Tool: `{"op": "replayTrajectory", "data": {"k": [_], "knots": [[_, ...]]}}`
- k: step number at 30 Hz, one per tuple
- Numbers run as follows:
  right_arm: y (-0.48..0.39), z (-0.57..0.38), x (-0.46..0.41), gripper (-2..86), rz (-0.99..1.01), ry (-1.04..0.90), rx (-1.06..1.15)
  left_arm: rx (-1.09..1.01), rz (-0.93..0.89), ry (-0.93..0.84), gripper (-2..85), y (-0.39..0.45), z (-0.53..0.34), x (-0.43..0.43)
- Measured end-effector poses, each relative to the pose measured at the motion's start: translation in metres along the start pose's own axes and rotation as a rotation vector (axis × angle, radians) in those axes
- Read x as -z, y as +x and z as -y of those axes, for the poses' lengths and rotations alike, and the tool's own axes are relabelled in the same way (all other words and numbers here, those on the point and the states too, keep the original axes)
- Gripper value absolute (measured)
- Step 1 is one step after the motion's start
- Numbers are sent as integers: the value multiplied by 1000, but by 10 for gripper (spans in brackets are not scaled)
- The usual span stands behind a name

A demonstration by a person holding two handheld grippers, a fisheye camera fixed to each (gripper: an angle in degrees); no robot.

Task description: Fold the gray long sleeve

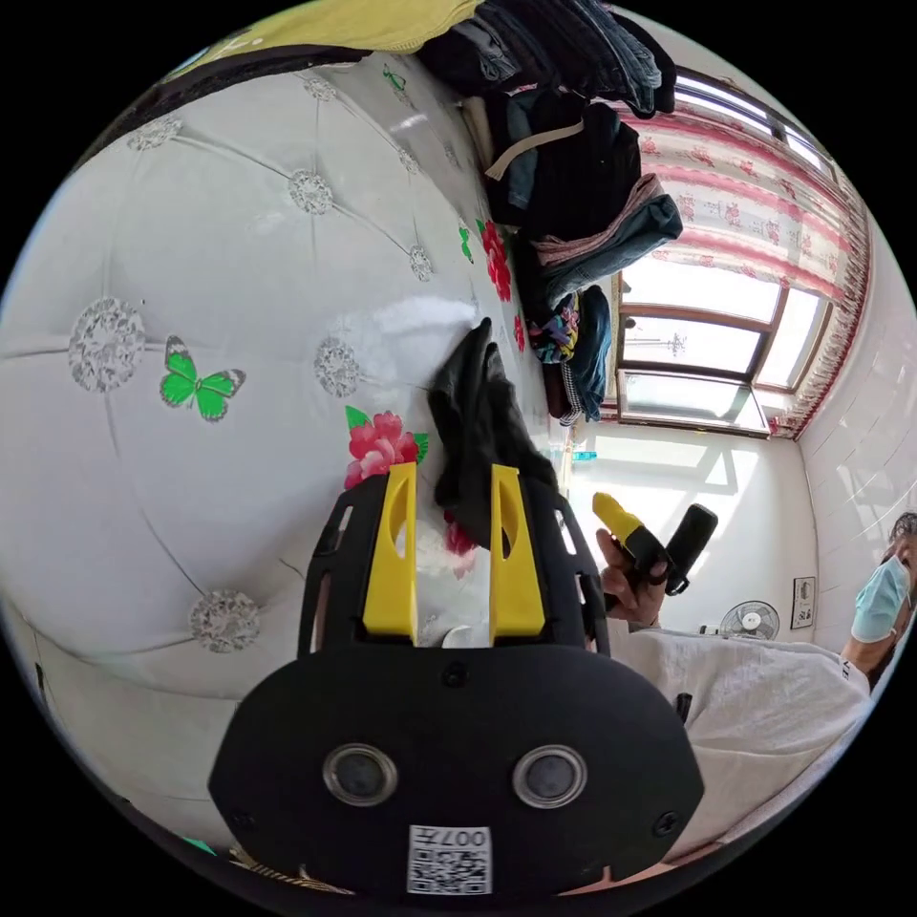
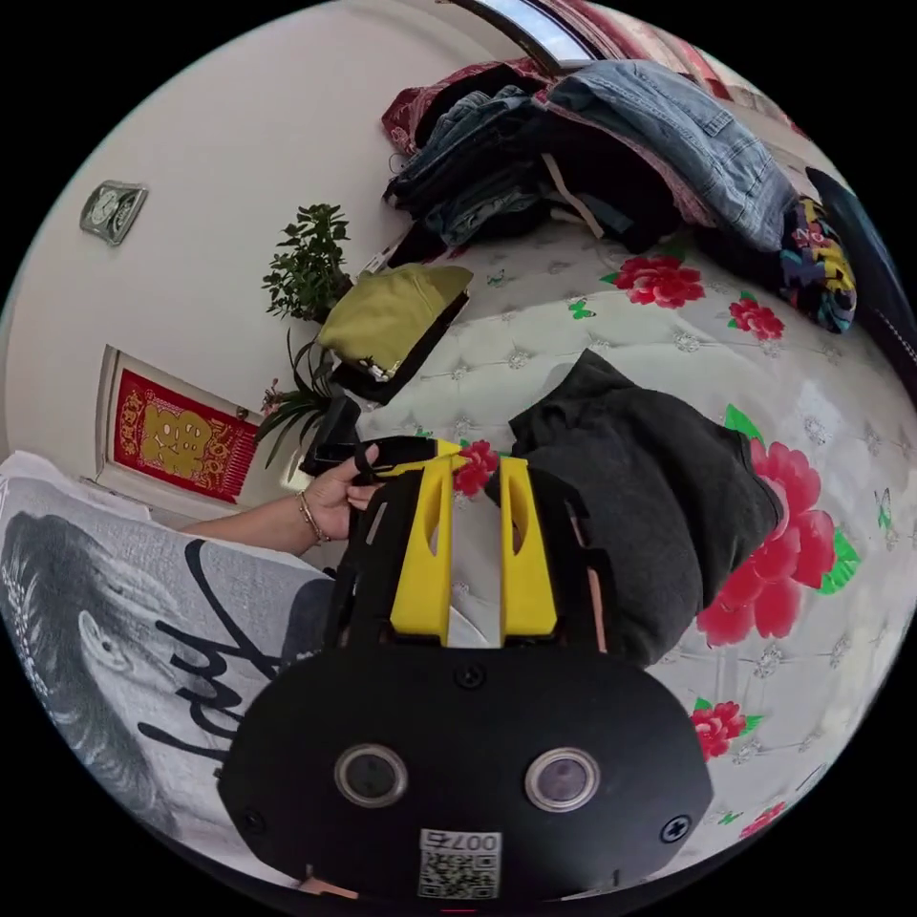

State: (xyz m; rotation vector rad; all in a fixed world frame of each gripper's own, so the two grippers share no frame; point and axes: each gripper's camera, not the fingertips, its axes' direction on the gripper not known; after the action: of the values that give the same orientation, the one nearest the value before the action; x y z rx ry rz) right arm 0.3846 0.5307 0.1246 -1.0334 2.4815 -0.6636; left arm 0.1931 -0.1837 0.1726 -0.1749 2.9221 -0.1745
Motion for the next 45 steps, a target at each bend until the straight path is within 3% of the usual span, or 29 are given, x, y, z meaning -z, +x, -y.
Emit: {"op": "replayTrajectory", "data": {"k": [4, 9, 15, 17, 19, 21, 26, 30, 35, 40, 42, 45], "knots": [[34, -5, 12, 94, -55, 43, -120, -39, -39, -31, 129, -4, -2, 4], [115, -58, 47, 109, -85, 207, -540, -81, -112, -150, 165, -7, -2, -12], [165, -98, 37, 121, 116, 293, -832, -162, -135, -280, 172, 14, 4, -41], [168, -91, 26, 123, 116, 251, -823, -180, -79, -323, 148, 22, 7, -50], [163, -79, 5, 126, 64, 106, -757, -188, 36, -386, 67, 26, 10, -59], [150, -75, -14, 130, 14, 19, -644, -293, 177, -464, 56, 32, 13, -65], [151, -92, -17, 131, 46, 27, -647, -366, 219, -500, 56, 41, 7, -53], [168, -112, 10, 126, 128, 205, -716, -314, 130, -437, 96, 34, -3, -22], [194, -122, 1, 126, 198, 233, -794, -218, -51, -422, 165, 12, -6, -17], [212, -126, -11, 100, 442, 296, -842, -198, -128, -455, 135, 14, -7, -51], [206, -114, -14, 85, 383, 231, -830, -158, -63, -481, 73, 19, -8, -68], [189, -81, 8, 70, 361, 219, -734, -213, -78, -422, 58, 48, -5, -56]]}}
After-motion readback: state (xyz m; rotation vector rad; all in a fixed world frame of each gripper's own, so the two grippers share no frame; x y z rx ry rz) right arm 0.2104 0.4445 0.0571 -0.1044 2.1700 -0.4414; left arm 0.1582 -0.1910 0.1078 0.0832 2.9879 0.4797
